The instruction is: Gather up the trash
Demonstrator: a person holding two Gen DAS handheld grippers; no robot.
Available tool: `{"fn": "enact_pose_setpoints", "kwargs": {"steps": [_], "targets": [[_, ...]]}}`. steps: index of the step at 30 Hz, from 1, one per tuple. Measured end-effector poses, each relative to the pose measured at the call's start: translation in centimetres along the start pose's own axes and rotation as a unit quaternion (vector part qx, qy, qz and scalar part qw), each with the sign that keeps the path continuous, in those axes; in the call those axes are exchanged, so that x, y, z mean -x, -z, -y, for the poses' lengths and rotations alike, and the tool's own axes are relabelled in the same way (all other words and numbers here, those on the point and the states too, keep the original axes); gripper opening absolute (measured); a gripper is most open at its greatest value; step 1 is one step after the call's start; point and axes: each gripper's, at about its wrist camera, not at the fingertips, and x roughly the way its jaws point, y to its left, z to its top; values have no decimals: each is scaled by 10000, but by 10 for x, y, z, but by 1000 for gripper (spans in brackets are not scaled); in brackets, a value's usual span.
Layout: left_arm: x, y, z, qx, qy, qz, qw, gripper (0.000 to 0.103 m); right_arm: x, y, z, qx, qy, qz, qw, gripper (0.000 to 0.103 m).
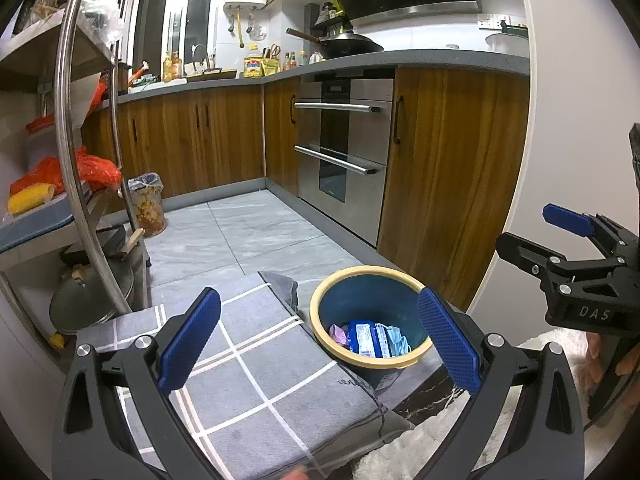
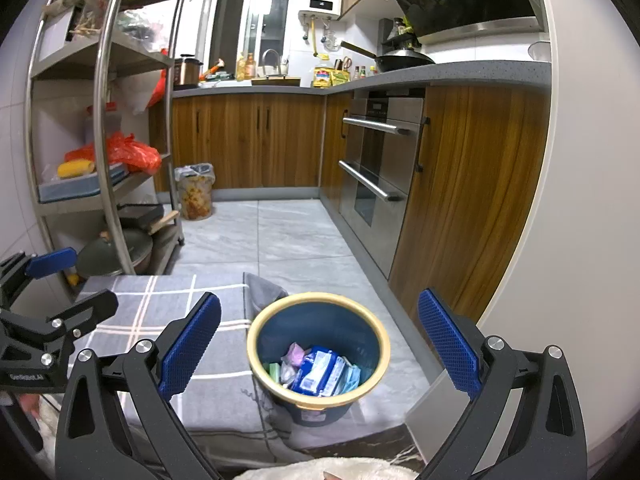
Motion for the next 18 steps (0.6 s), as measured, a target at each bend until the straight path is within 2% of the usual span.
{"fn": "enact_pose_setpoints", "kwargs": {"steps": [8, 18], "targets": [[5, 0, 5, -250, 8, 297, 9992, 97, -1, 0, 1, -4, -3, 2, 10000, 98], [2, -3, 3, -178, 10, 147, 9997, 97, -1, 0, -9, -27, 65, -130, 9999, 98]]}}
